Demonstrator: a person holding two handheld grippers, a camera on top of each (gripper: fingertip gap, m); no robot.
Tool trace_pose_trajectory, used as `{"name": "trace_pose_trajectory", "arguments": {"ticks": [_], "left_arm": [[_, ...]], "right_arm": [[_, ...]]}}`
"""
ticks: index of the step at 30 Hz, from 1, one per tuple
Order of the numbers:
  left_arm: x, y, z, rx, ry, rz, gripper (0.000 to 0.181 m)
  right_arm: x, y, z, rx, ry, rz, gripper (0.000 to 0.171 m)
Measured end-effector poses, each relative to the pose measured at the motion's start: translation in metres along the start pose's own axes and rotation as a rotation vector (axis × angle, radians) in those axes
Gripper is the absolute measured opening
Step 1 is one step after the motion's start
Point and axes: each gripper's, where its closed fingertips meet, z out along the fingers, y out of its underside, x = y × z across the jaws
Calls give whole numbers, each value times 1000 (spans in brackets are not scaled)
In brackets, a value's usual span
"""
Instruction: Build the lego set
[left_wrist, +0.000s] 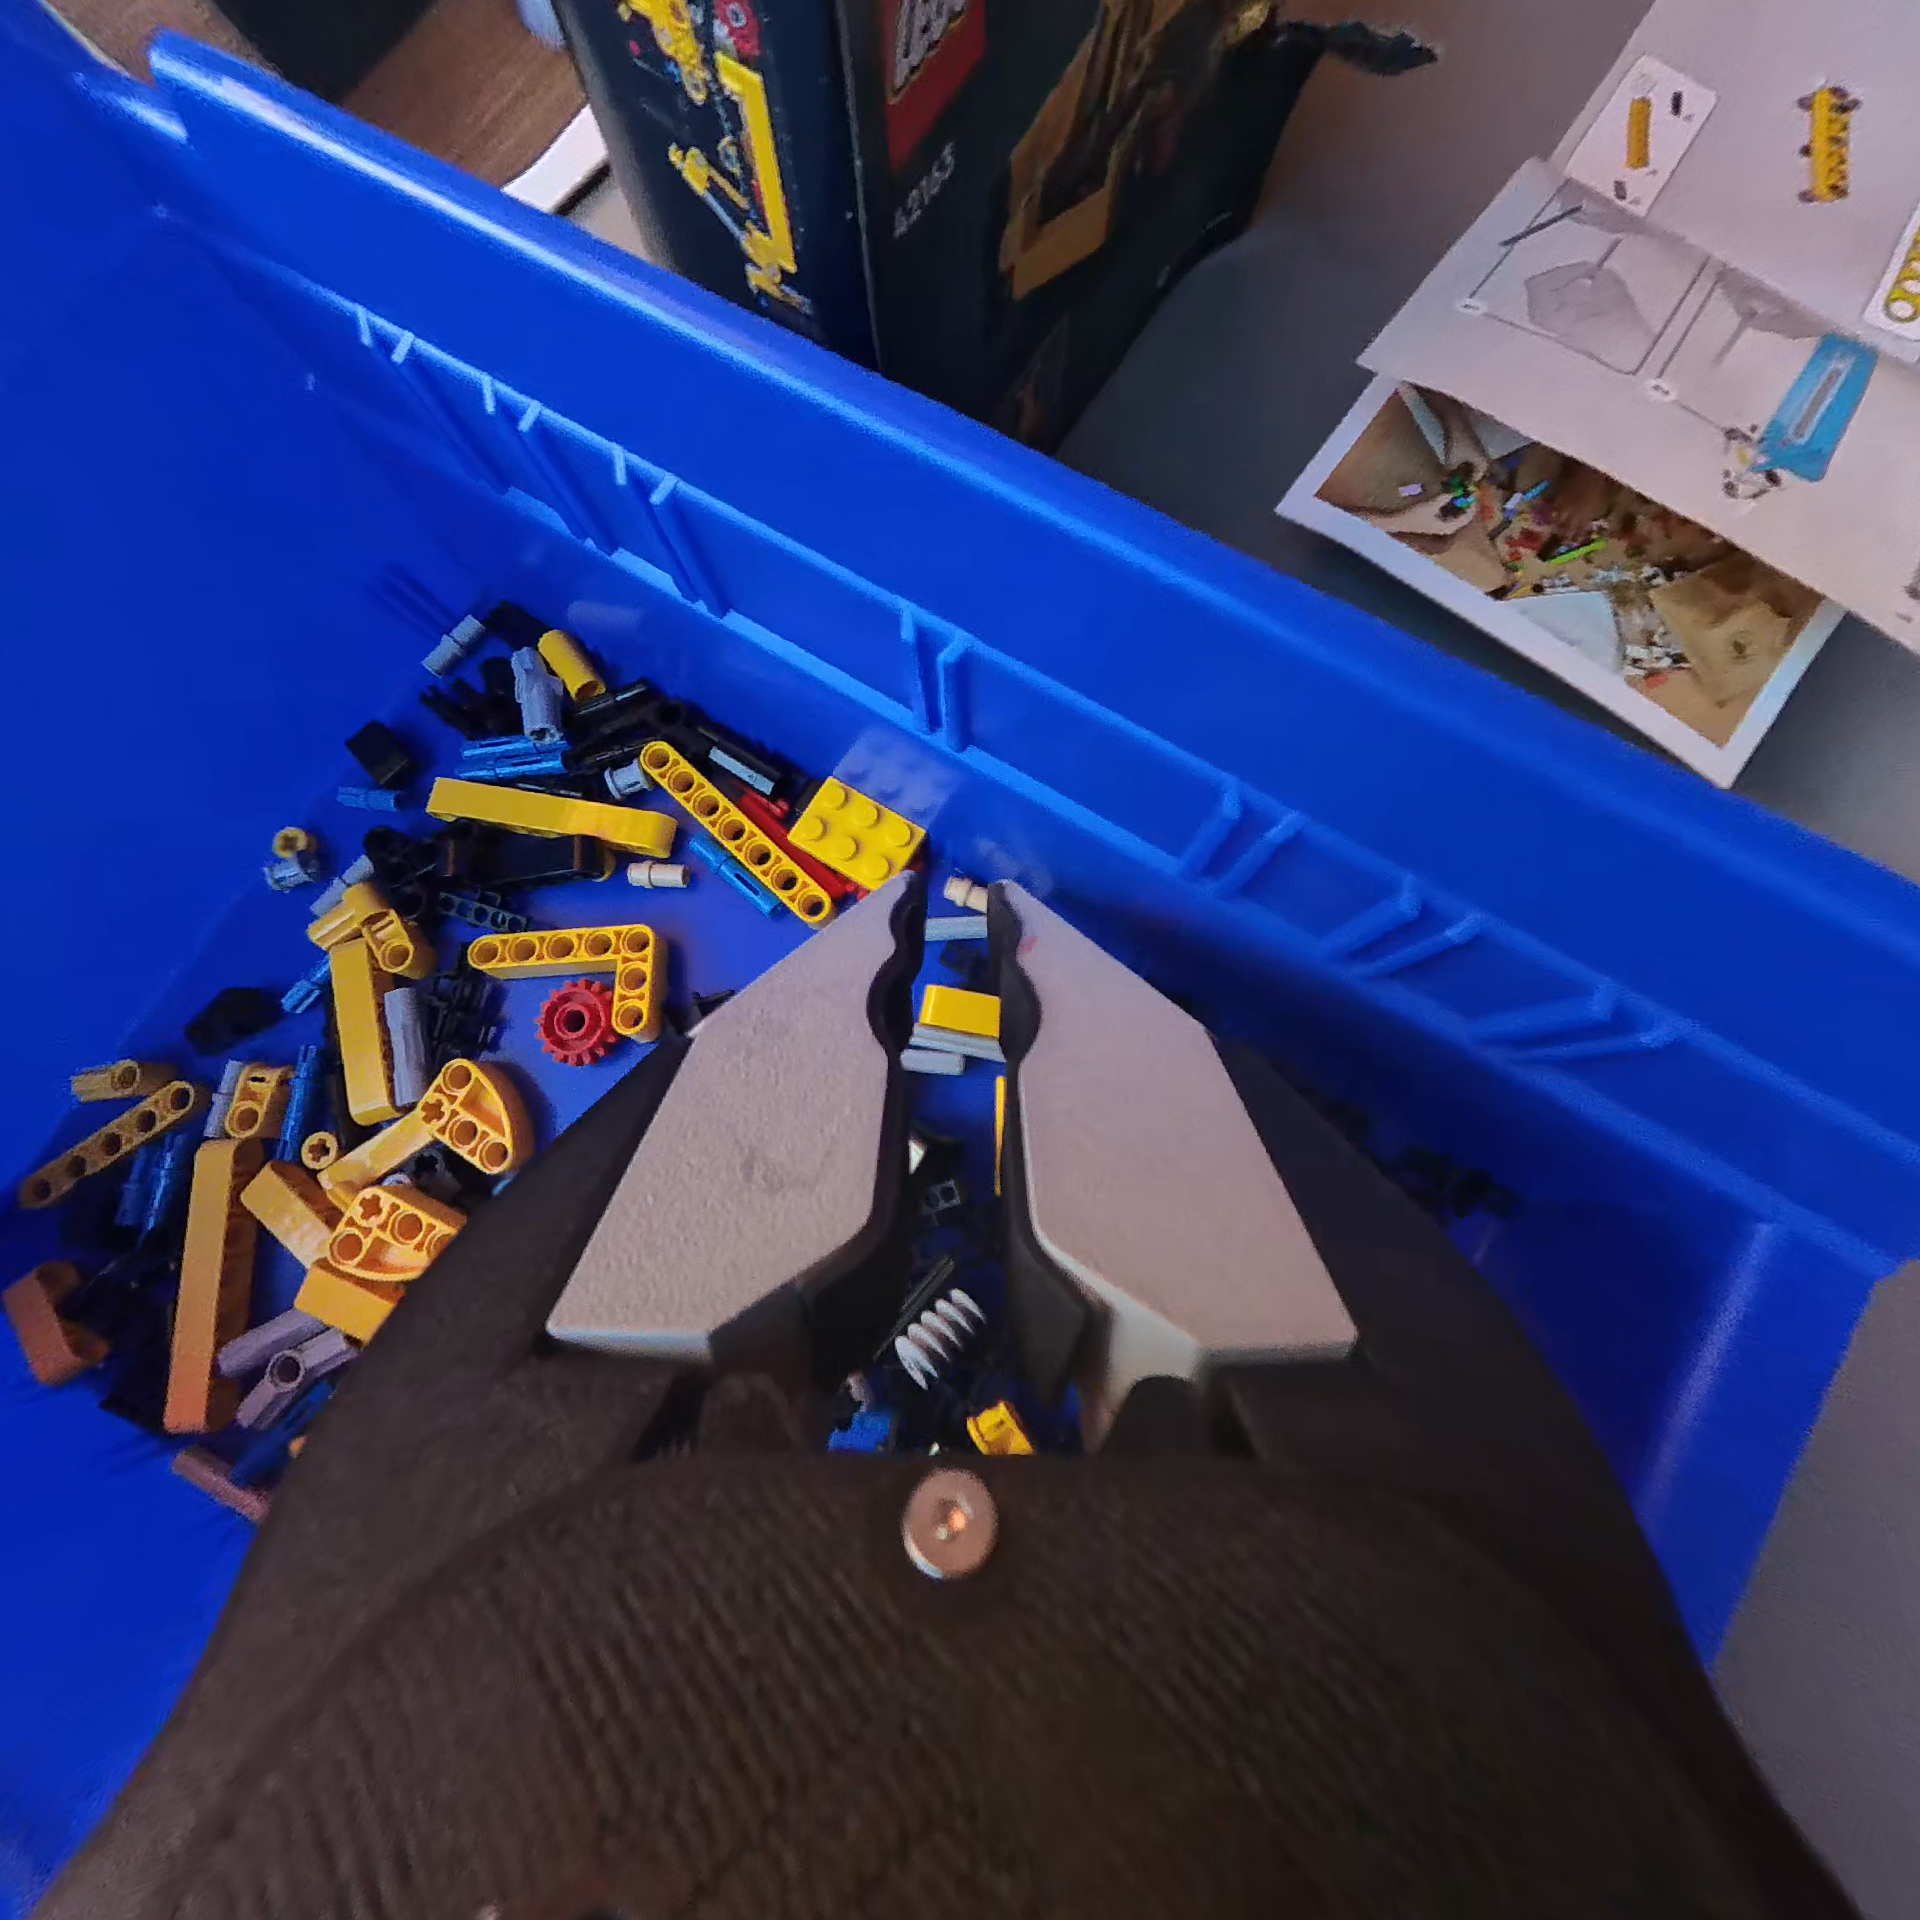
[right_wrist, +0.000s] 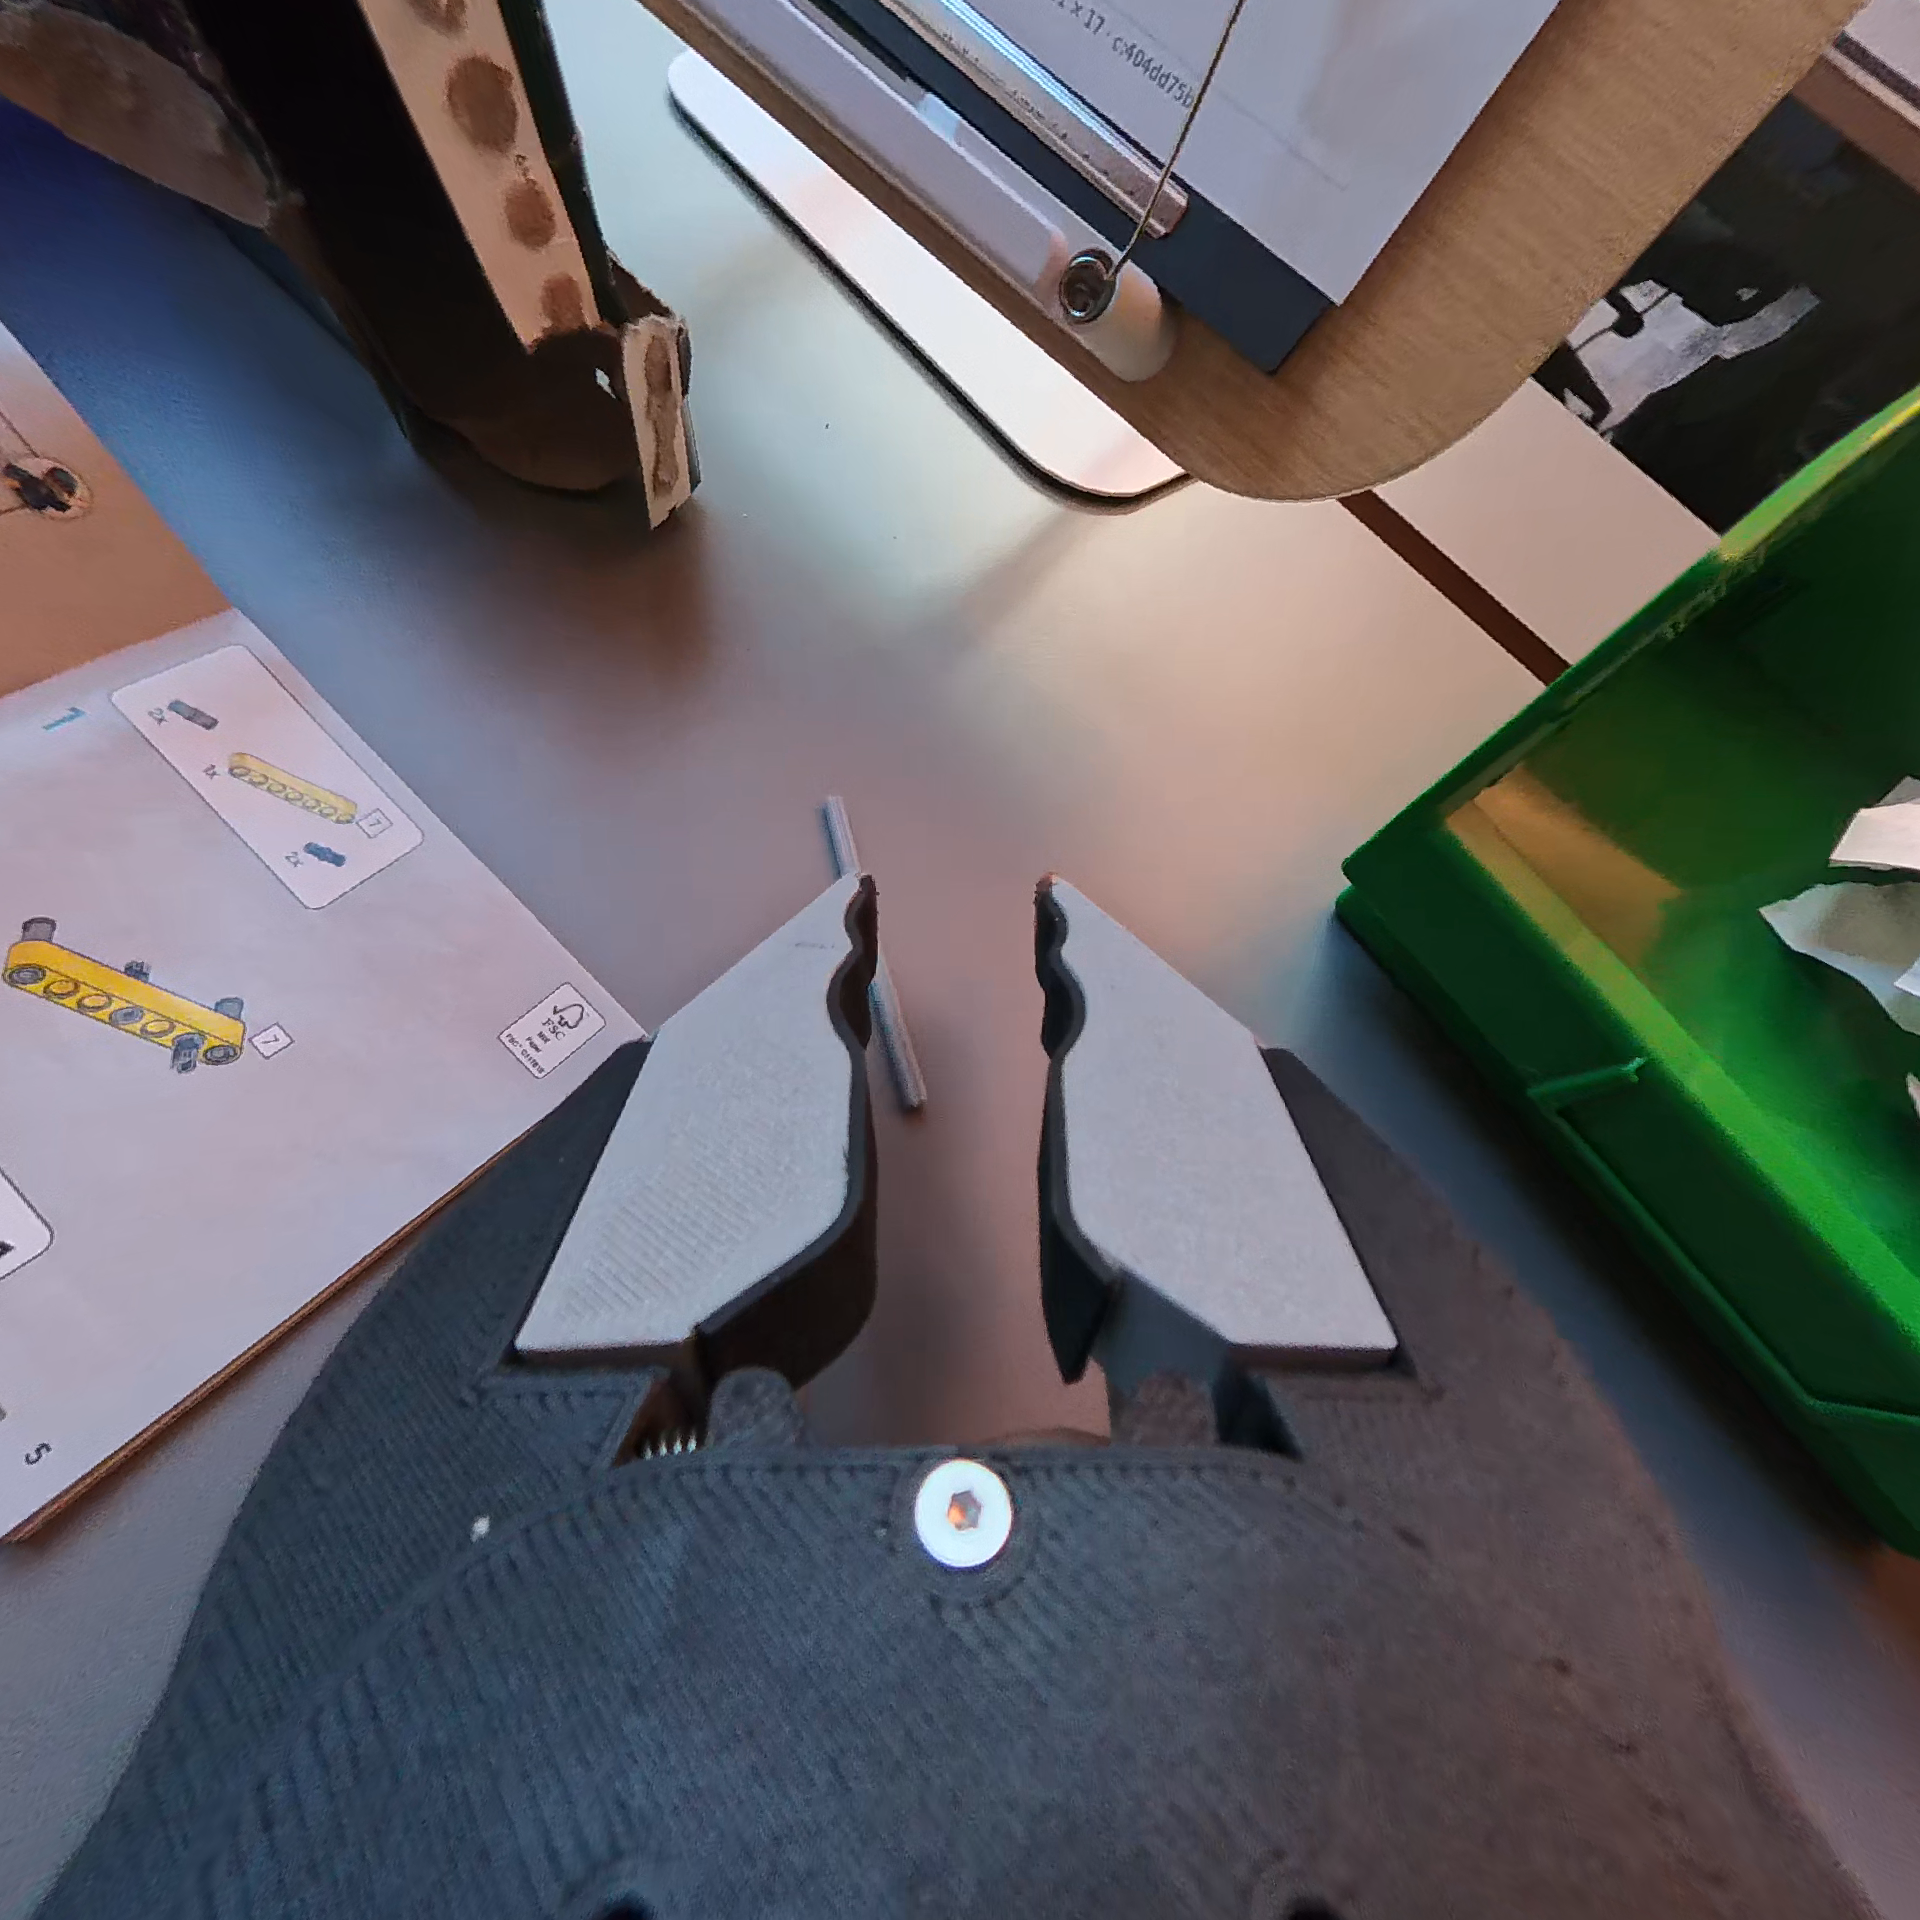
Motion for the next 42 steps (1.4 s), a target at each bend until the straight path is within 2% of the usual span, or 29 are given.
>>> {"name": "trace_pose_trajectory", "arguments": {"ticks": [1,10,42], "left_arm": [[-1,0,0,1,-5,-7,7],[-4,2,4,-27,-70,46,9],[-8,6,5,-33,-76,31,6]], "right_arm": [[-1,0,0,2,-1,-4,27],[-1,-4,-3,32,-5,2,26],[-2,-6,-5,53,-14,0,26]]}}
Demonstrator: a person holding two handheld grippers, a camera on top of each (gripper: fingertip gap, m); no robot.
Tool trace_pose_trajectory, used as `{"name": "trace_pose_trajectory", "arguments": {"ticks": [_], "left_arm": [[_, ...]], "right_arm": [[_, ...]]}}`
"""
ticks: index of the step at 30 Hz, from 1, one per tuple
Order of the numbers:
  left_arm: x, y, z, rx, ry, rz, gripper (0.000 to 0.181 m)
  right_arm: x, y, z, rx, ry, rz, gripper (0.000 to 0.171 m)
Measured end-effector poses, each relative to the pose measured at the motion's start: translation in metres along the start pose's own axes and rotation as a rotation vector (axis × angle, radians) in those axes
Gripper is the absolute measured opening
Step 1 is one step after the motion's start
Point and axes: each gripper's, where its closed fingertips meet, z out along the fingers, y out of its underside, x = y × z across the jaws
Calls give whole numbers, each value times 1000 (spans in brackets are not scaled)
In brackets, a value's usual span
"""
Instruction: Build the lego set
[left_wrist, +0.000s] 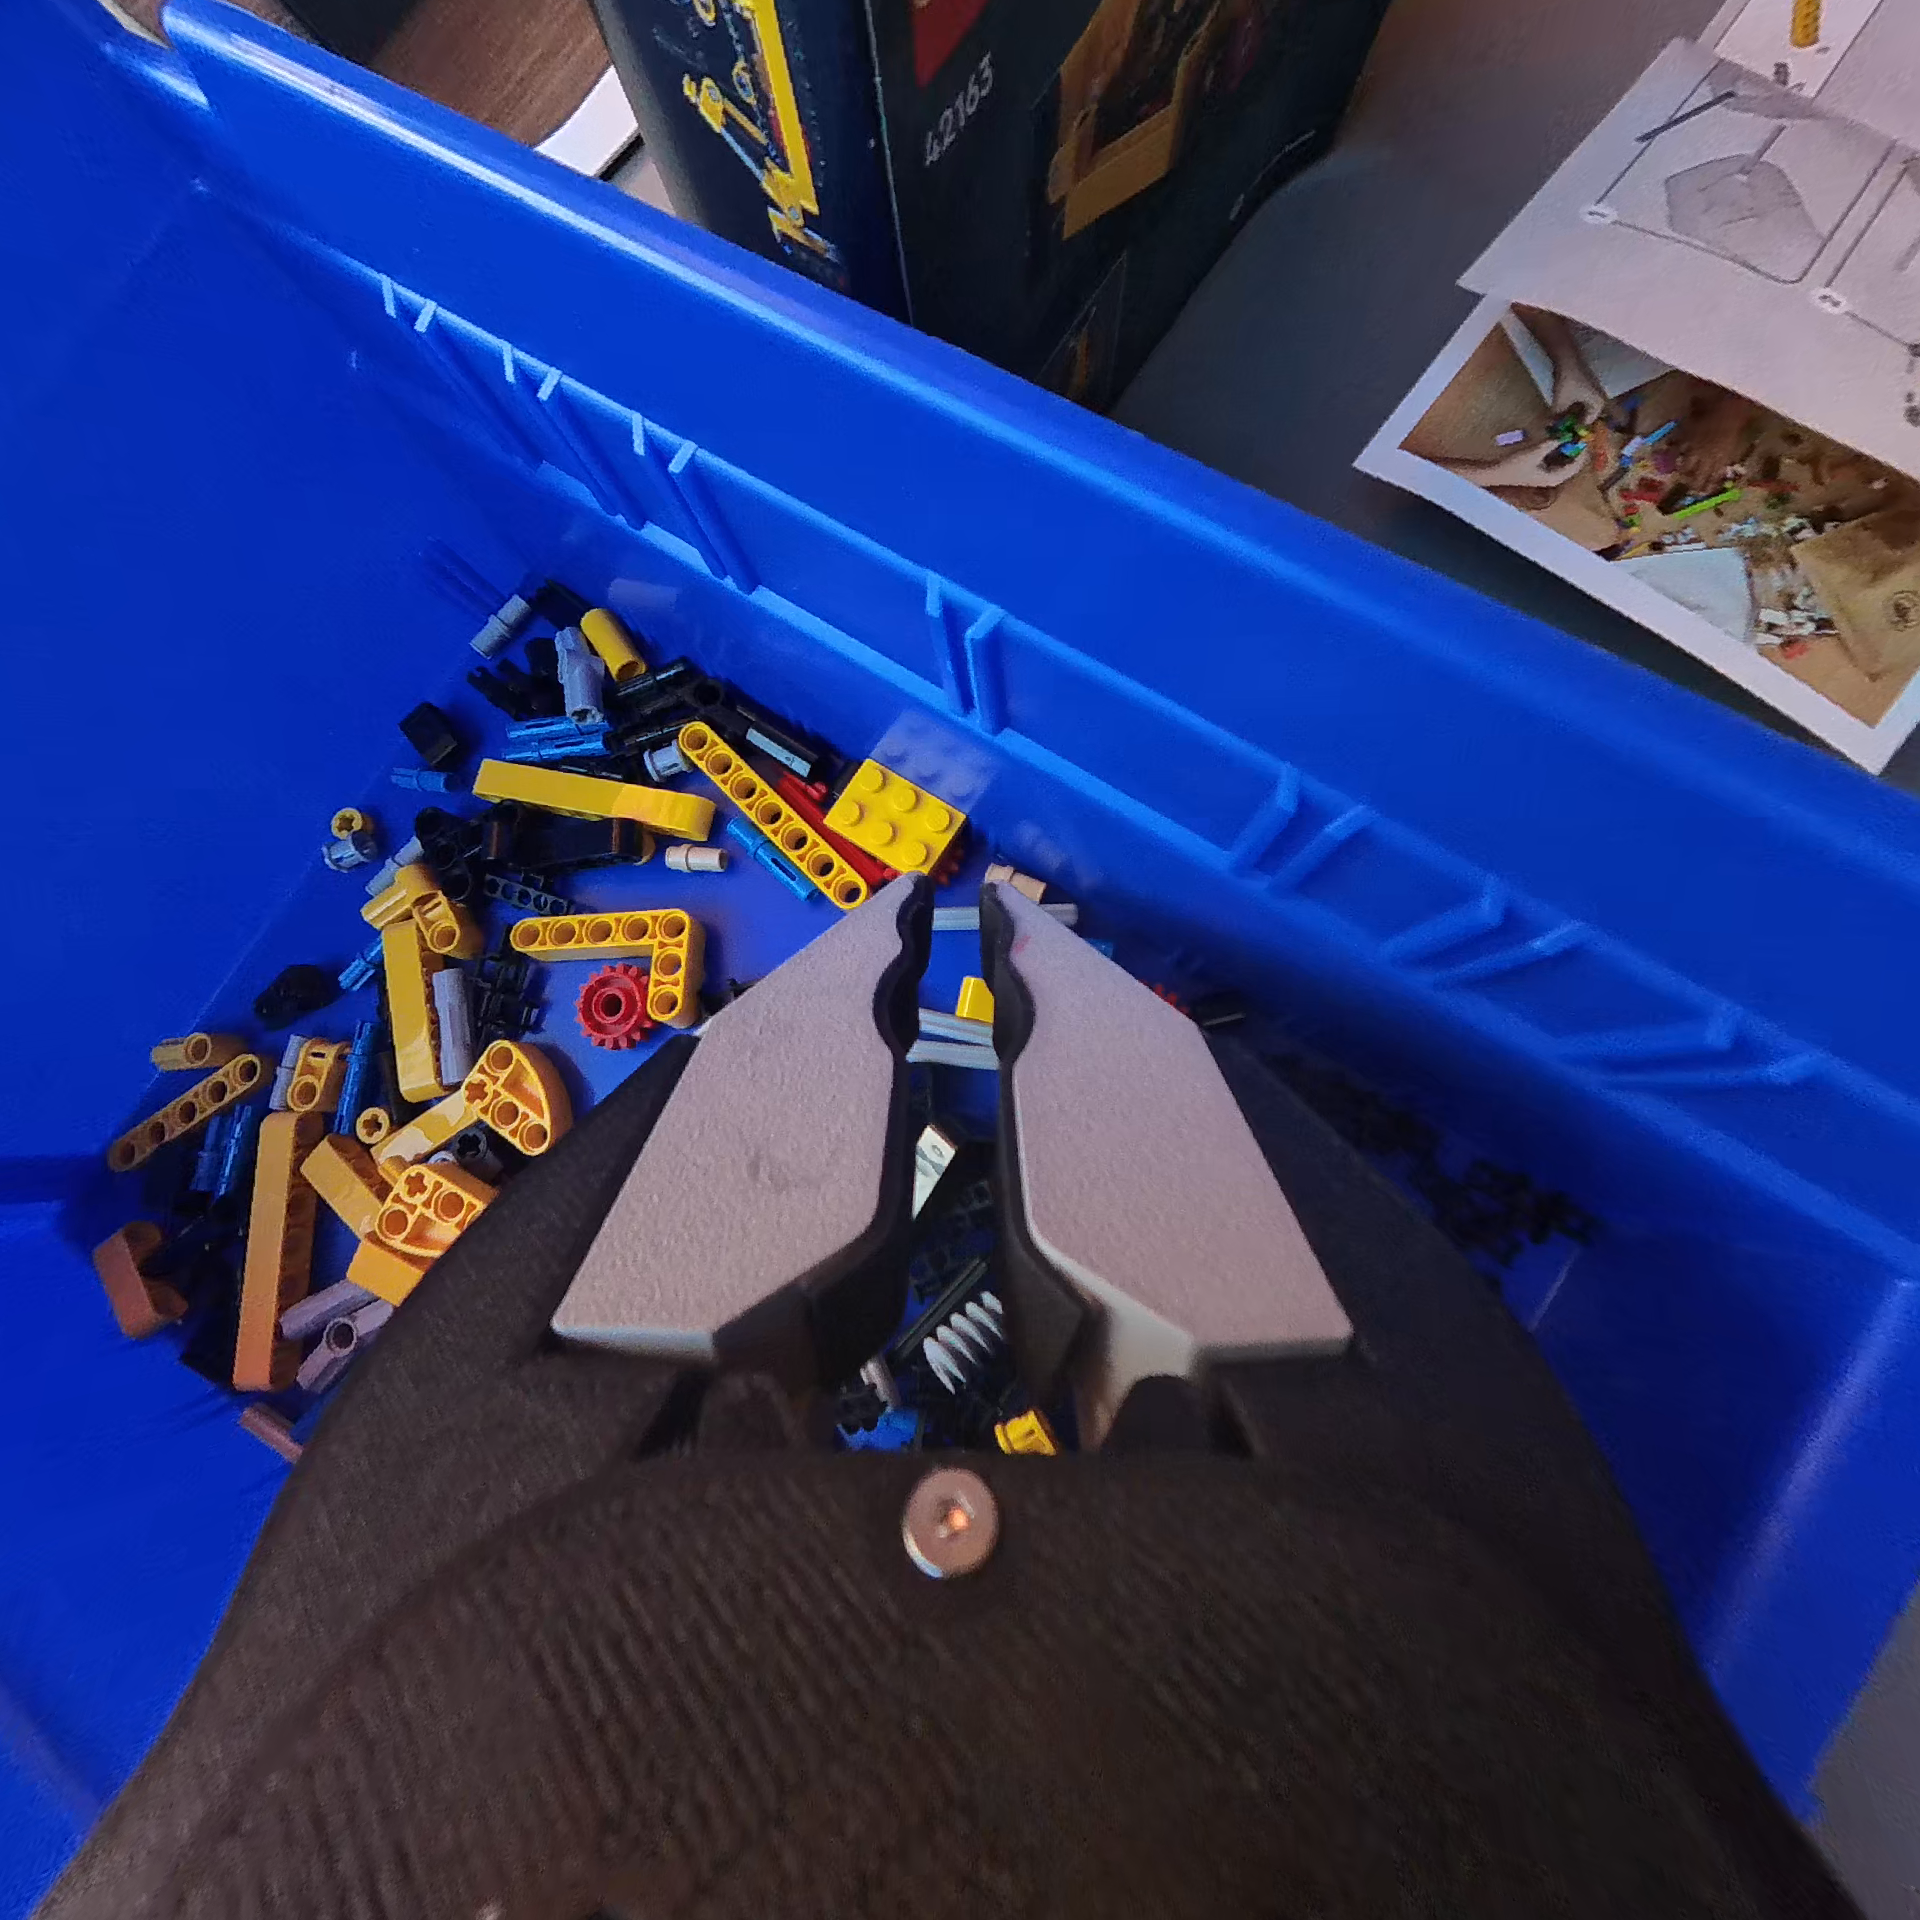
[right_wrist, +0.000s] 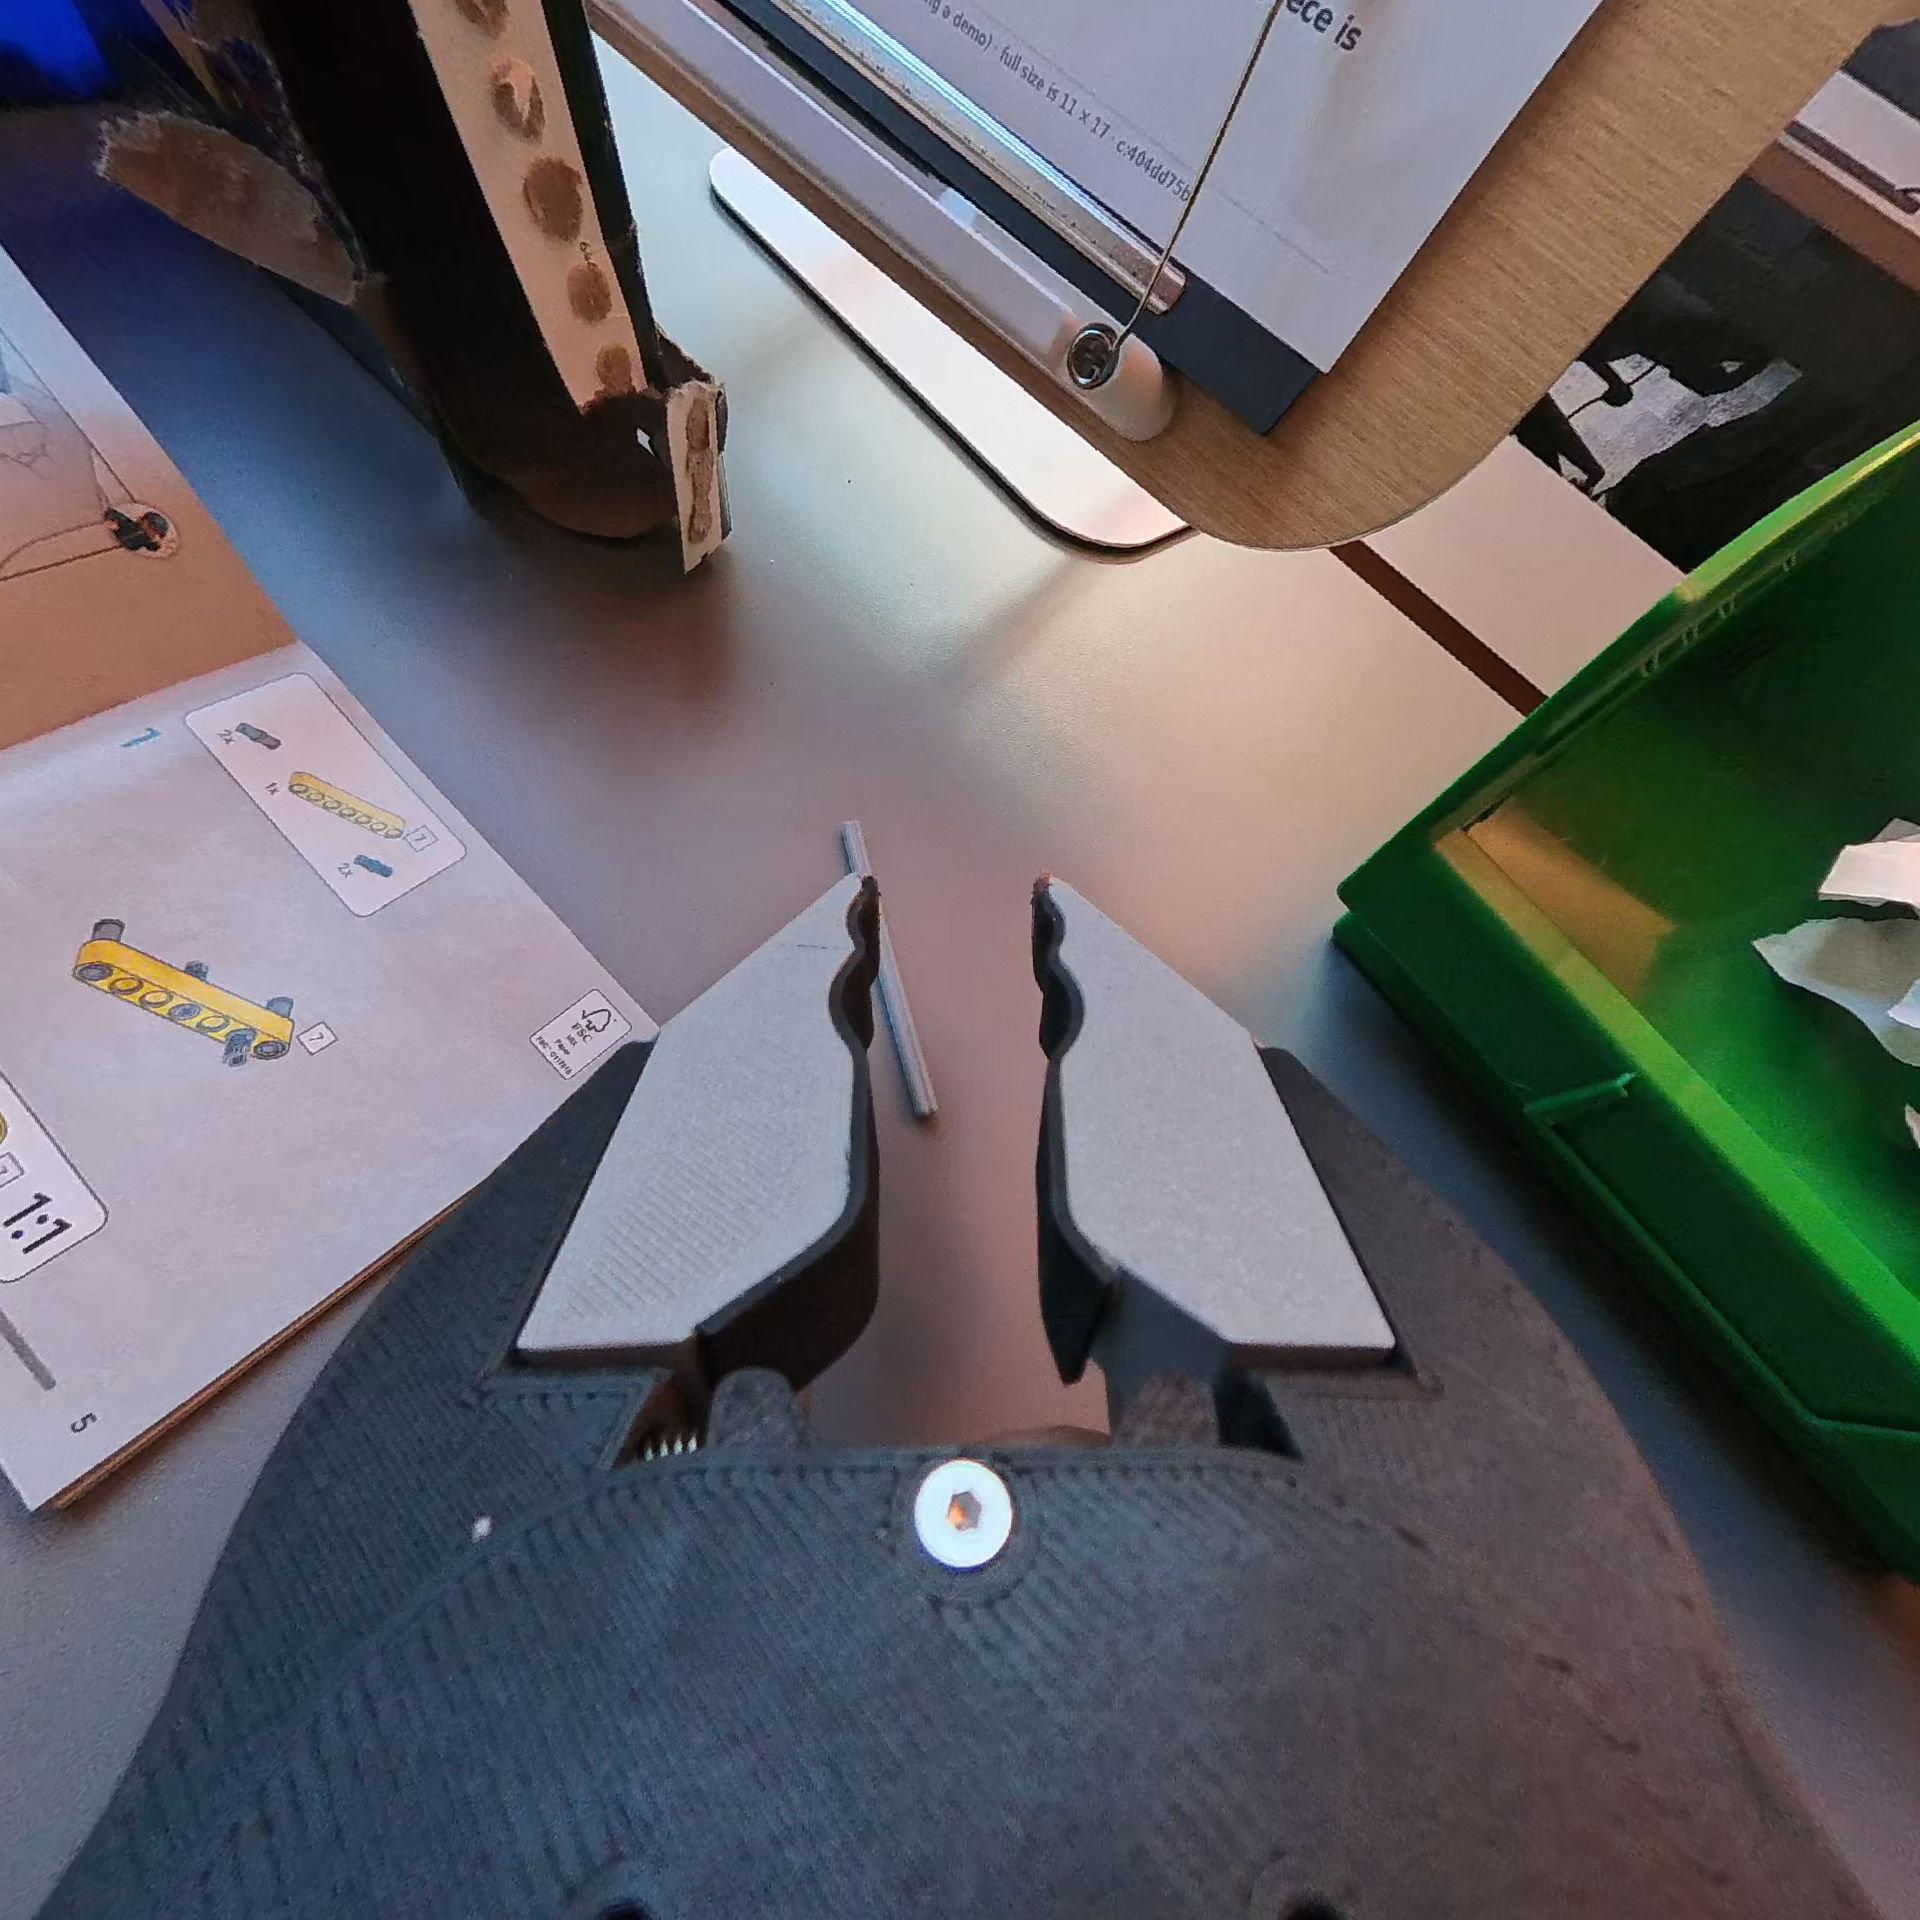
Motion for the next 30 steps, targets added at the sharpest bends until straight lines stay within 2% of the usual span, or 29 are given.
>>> {"name": "trace_pose_trajectory", "arguments": {"ticks": [20,30], "left_arm": [[1,0,0,0,2,7,6],[-13,-11,-11,93,-15,-95,7]], "right_arm": [[0,0,0,1,7,-7,26],[0,-1,-1,3,7,-9,26]]}}
